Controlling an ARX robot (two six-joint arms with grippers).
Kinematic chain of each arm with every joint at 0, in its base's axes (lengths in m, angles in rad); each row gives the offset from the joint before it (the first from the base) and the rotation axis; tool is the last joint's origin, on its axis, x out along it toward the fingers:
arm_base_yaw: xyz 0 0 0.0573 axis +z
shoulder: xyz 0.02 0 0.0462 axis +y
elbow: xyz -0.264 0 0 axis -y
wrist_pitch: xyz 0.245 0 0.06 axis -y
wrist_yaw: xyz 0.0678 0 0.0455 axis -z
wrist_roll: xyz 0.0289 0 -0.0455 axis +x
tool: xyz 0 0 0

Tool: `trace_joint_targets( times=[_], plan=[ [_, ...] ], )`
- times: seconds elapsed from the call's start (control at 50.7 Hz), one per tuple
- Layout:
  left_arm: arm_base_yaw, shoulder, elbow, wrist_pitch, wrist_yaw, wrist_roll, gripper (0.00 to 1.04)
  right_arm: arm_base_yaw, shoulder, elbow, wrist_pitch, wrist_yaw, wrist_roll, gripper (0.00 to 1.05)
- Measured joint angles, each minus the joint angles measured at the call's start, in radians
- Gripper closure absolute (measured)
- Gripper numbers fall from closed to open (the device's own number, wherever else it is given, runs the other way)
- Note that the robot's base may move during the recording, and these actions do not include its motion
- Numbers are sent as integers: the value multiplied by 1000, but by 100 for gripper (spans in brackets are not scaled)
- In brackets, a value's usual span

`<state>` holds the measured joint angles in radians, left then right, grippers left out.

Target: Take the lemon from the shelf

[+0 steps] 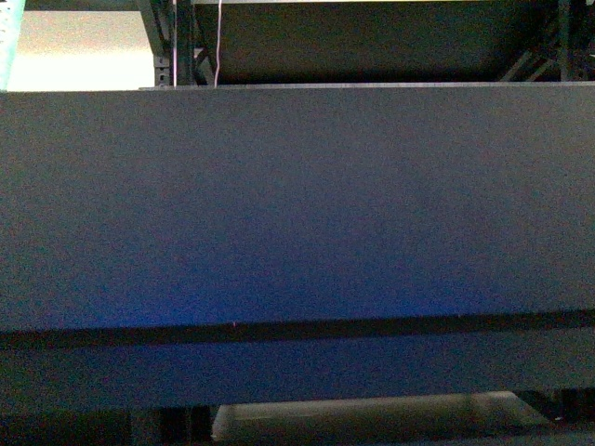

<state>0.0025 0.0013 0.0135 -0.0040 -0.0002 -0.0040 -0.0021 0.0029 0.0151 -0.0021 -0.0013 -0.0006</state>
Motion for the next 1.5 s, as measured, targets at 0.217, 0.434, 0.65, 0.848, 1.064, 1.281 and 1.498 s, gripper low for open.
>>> trace_joint_targets(
  times=[0.217, 0.434, 0.65, 0.848, 1.064, 1.281, 1.498],
  plan=[
    [0, 0, 0, 0, 0, 0, 8, 0, 0, 0, 0, -1, 0, 7],
    [0, 0, 0, 0, 0, 0, 8, 0, 0, 0, 0, -1, 0, 7],
    [0, 0, 0, 0, 0, 0, 8, 0, 0, 0, 0, -1, 0, 7],
    [0, 0, 0, 0, 0, 0, 8, 0, 0, 0, 0, -1, 0, 7],
    [0, 0, 0, 0, 0, 0, 8, 0, 0, 0, 0, -3, 0, 7],
    [0, 0, 0, 0, 0, 0, 8, 0, 0, 0, 0, -2, 0, 7],
    [0, 0, 0, 0, 0, 0, 8, 0, 0, 0, 0, -2, 0, 7]
  ],
)
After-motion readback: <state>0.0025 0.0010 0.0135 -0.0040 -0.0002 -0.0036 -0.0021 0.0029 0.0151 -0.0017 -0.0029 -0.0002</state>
